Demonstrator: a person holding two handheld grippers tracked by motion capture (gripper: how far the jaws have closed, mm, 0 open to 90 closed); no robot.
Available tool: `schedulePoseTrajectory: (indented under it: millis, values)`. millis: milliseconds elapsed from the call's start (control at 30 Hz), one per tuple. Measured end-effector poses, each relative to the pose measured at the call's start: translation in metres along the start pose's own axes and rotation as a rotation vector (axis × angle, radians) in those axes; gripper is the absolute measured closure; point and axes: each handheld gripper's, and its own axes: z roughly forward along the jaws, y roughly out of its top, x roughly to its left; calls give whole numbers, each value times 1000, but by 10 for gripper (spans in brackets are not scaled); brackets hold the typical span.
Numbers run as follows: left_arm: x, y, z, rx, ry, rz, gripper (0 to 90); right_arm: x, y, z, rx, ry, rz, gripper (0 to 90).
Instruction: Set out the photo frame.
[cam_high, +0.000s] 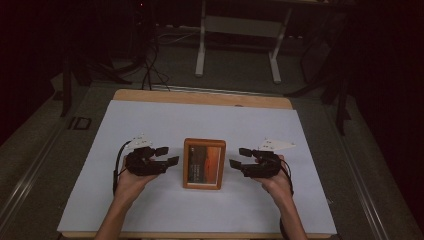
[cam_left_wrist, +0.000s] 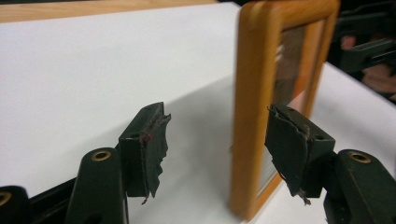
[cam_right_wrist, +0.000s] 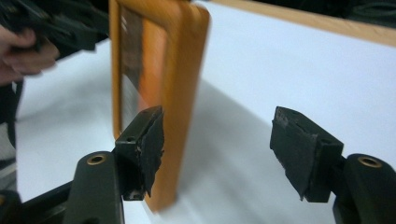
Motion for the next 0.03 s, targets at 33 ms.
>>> schedulePoseTrajectory:
  millis: [33]
  values:
    - [2, -2, -1, 14, 23, -2, 373, -2, -2, -1, 13, -7, 2, 342]
